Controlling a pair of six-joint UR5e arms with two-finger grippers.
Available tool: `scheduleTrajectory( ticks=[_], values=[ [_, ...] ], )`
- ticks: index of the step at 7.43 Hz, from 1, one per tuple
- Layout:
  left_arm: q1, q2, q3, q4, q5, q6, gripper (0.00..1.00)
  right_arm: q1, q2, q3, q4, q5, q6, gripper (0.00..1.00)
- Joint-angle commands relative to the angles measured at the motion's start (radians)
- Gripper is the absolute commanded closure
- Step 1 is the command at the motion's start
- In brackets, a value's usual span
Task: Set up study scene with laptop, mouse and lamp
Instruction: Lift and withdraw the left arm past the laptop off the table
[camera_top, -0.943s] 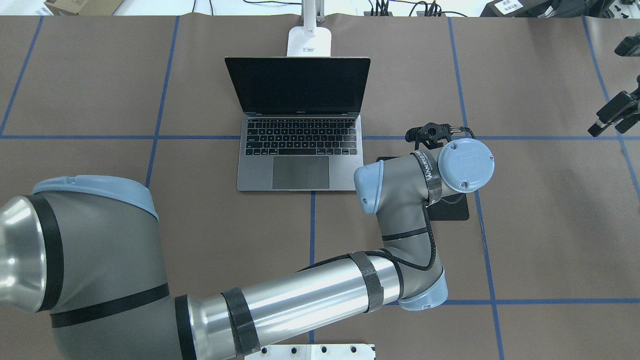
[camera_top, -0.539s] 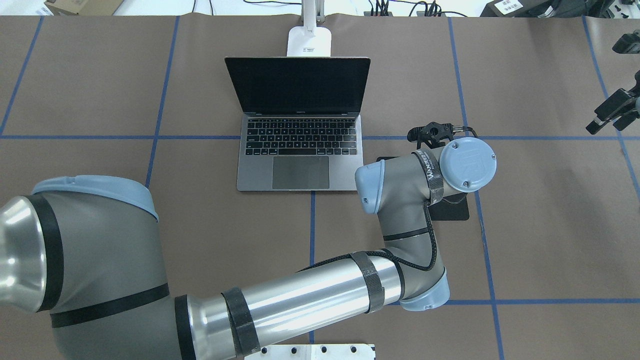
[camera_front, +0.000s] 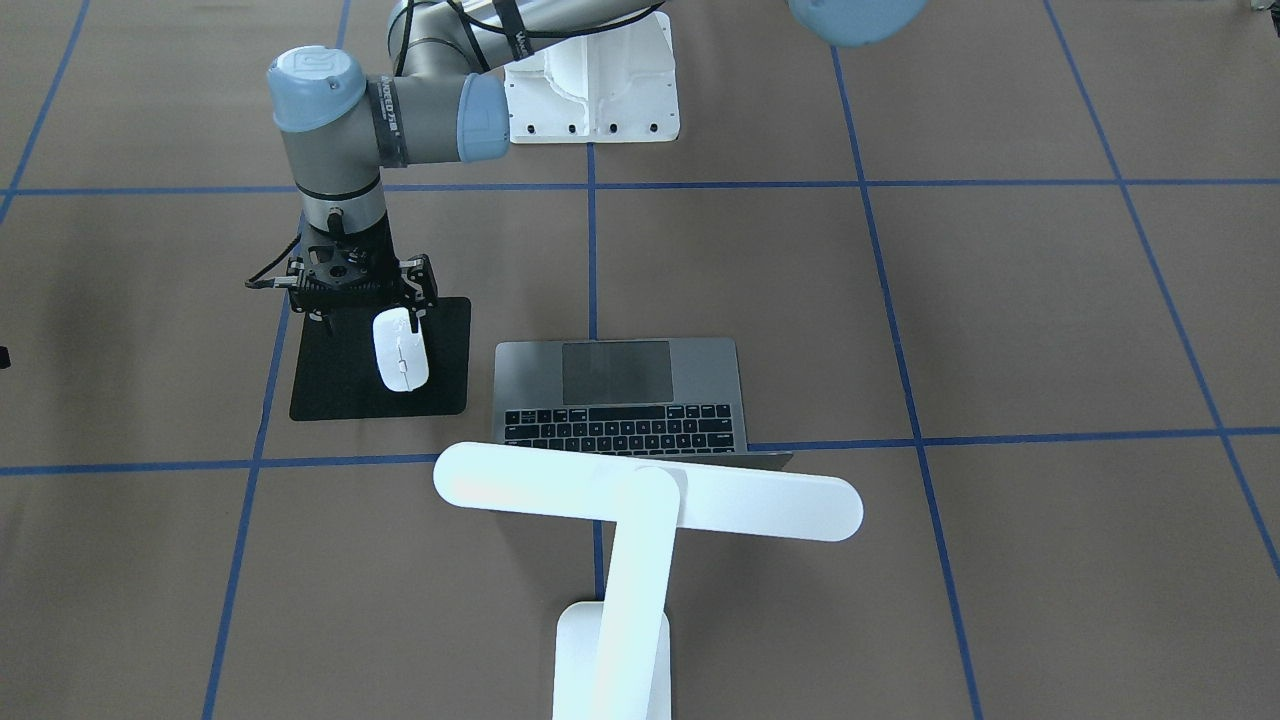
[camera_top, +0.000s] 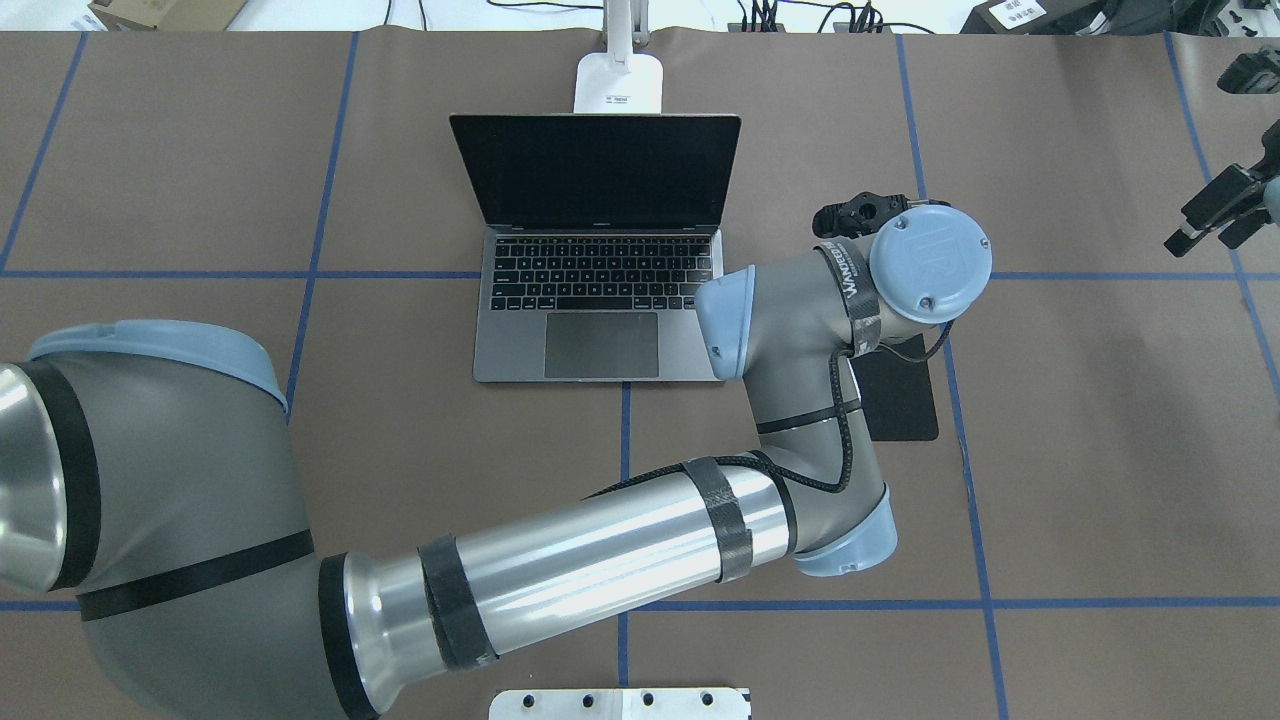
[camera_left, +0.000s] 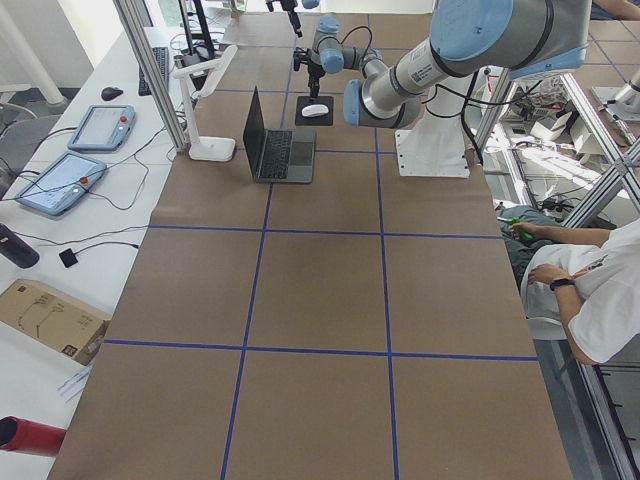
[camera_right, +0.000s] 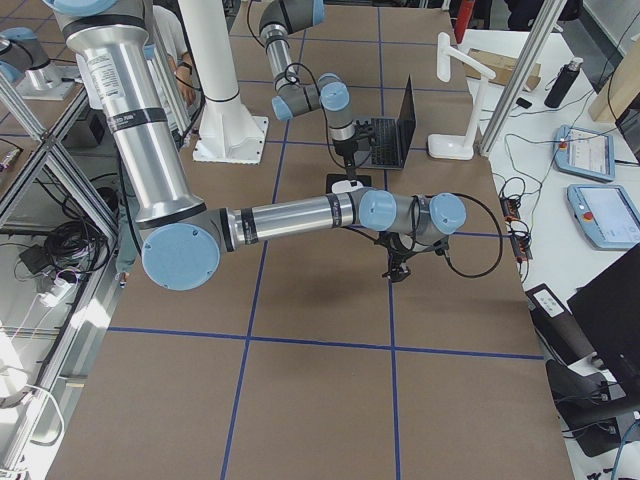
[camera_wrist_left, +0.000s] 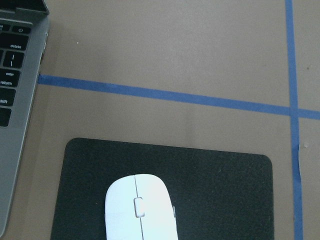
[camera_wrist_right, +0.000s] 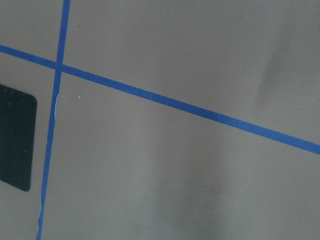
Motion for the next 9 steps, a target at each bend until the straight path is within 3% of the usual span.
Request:
scheduleTrajectory(
  ticks=[1,3,6,9],
  values=[
    [-0.078,0.139,-0.200,0.101,-0.119,0.082,0.01,0.000,0.004,-0.003,0.038,-0.009,0.014,0.01],
    [-0.167,0.324,-0.370,0.106,-0.220,0.188,0.01,0.000,0.006,-0.003,0.081,-0.034,0.055,0.01],
    [-0.327,0.680,-0.683,0.108,-0.400,0.412,0.01,0.003,0.004,-0.003,0.144,-0.100,0.127,0.01],
    [-0.502,0.956,-0.841,0.106,-0.539,0.677,0.01,0.009,0.002,0.002,0.158,-0.133,0.127,0.01]
  ],
)
